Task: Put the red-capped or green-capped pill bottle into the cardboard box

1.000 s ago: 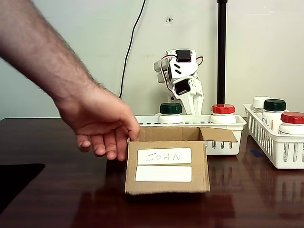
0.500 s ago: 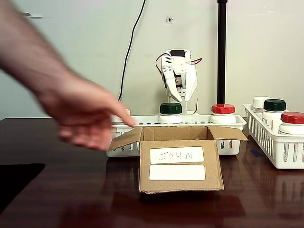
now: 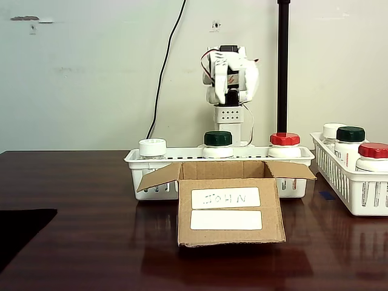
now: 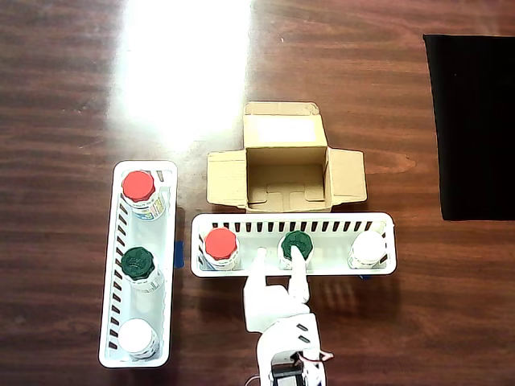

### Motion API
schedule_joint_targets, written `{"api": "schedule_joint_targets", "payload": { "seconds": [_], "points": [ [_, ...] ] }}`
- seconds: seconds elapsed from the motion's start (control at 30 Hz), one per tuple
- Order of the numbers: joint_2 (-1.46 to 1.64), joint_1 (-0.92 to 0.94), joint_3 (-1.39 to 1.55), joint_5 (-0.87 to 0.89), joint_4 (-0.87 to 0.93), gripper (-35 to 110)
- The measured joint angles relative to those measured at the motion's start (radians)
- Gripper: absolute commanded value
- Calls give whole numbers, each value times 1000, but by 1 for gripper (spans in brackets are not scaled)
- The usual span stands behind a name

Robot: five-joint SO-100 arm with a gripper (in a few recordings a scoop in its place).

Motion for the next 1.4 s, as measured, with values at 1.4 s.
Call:
{"api": "schedule_joint_targets", "payload": {
  "seconds": [1.4],
  "points": [
    [-769,-242,43,29,-796,57]
  ]
}}
